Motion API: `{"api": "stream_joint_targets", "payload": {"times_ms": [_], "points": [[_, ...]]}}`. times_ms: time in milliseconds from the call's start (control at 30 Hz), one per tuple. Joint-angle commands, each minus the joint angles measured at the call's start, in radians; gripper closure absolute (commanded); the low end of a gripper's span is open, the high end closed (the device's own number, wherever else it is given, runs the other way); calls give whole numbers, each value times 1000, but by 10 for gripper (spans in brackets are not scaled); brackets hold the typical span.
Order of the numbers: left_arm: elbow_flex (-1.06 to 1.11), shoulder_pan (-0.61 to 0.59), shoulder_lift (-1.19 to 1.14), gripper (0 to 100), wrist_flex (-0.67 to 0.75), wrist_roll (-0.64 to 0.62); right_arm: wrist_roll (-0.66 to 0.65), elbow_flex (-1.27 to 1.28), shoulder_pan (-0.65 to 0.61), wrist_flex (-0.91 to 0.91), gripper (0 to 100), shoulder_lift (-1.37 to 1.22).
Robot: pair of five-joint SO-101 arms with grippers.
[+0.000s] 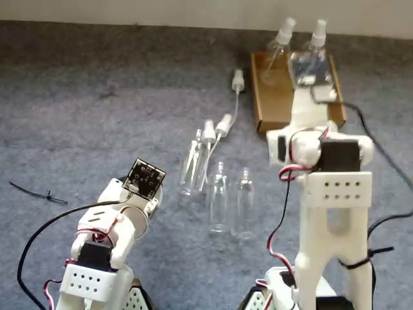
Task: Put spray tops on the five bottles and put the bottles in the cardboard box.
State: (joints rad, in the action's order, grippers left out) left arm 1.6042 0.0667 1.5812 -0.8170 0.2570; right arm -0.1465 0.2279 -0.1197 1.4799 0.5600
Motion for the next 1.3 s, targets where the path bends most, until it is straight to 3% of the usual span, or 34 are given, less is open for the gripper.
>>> {"api": "stream_joint_targets", "payload": {"times_ms": [0,133,367,600,800,933,1267], "points": [[1,-4,1,822,18,8,-23,263,-8,-153,848,107],[1,-2,1,822,18,8,-23,372,-4,-219,848,139],[1,-5,2,822,18,8,-17,380,70,-182,848,295],[1,-5,2,822,18,8,-17,395,-15,-182,848,432],[1,-5,2,822,18,8,6,387,-163,-145,833,96],[1,-7,2,822,18,8,5,277,-298,-84,702,-179],[1,-7,2,822,18,8,115,137,-338,-188,685,-392]]}}
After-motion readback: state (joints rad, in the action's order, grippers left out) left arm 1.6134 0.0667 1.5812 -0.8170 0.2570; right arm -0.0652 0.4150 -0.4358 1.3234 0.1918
